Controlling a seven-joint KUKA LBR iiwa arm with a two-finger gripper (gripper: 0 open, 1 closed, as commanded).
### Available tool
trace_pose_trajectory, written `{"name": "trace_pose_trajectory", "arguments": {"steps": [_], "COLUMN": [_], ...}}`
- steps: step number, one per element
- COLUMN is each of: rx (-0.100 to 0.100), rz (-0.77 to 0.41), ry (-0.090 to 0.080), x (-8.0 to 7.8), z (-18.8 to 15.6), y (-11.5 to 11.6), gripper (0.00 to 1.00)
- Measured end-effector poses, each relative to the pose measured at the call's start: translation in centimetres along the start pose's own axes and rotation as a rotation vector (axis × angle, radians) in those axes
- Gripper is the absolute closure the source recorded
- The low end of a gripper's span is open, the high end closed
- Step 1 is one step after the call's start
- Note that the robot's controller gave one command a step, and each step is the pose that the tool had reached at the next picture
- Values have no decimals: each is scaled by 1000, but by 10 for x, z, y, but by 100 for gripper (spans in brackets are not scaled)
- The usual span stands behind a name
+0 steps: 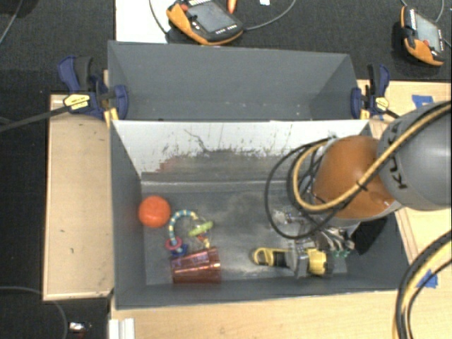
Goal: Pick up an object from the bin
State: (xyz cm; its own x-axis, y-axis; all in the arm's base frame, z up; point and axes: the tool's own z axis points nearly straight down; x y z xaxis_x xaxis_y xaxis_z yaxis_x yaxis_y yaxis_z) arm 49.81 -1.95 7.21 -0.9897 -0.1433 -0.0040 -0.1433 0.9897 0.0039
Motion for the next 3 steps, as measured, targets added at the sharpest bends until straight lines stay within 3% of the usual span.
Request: {"name": "trace_pose_trajectory", "arguments": {"steps": [1, 2, 3], "rx": [3, -1, 3], "rz": [49, 30, 116], "ry": [-14, -1, -18], "x": [21, 17, 19], "z": [-55, -28, 0], "y": [-10, 4, 6], "gripper": [0, 0, 0]}}
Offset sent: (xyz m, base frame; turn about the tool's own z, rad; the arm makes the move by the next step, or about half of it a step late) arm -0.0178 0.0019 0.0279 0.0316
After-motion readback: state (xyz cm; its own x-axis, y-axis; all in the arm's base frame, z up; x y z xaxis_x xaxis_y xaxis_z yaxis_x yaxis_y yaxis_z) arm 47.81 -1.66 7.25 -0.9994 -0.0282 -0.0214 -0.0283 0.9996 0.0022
